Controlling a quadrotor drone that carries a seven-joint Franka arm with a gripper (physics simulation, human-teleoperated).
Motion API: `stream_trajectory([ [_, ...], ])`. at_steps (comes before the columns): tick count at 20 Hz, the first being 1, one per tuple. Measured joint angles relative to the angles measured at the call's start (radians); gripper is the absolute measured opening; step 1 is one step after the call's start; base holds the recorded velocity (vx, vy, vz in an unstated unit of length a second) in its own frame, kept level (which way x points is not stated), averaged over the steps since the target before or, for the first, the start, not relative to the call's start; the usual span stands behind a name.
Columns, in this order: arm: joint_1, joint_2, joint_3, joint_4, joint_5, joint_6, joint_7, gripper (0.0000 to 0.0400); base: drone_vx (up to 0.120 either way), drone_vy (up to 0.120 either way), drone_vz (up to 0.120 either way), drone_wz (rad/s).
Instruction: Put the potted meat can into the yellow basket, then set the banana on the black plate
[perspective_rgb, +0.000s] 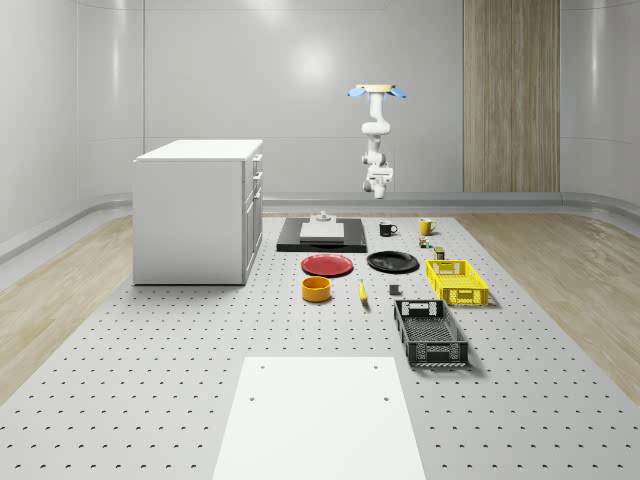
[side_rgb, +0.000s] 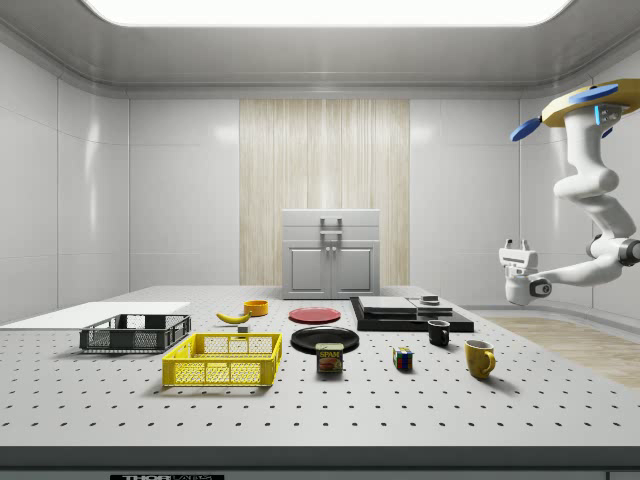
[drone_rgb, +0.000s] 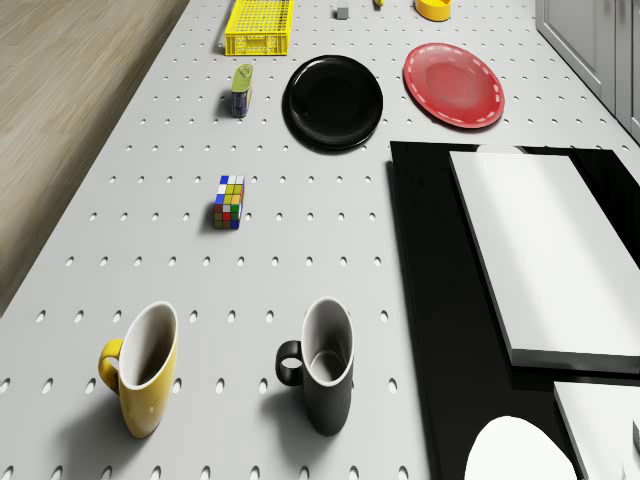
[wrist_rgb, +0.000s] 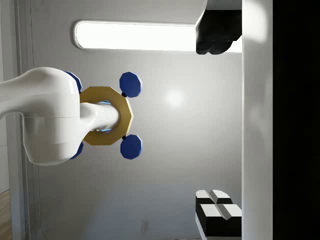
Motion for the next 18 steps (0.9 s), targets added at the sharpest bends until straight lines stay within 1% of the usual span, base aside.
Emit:
stream_trajectory([
  [6, -0.013, -0.004, 0.041, -0.006, -0.058, 0.005, 0.008, 0.04, 0.12, 0.12, 0.0, 0.0],
  [11, -0.039, -0.01, 0.125, -0.022, -0.176, 0.011, 0.024, 0.04, 0.12, 0.12, 0.0, 0.0],
  [15, -0.082, -0.022, 0.259, -0.068, -0.368, 0.02, 0.052, 0.04, 0.12, 0.12, 0.0, 0.0],
  [18, -0.137, -0.042, 0.414, -0.155, -0.6, 0.032, 0.093, 0.04, 0.12, 0.12, 0.0, 0.0],
])
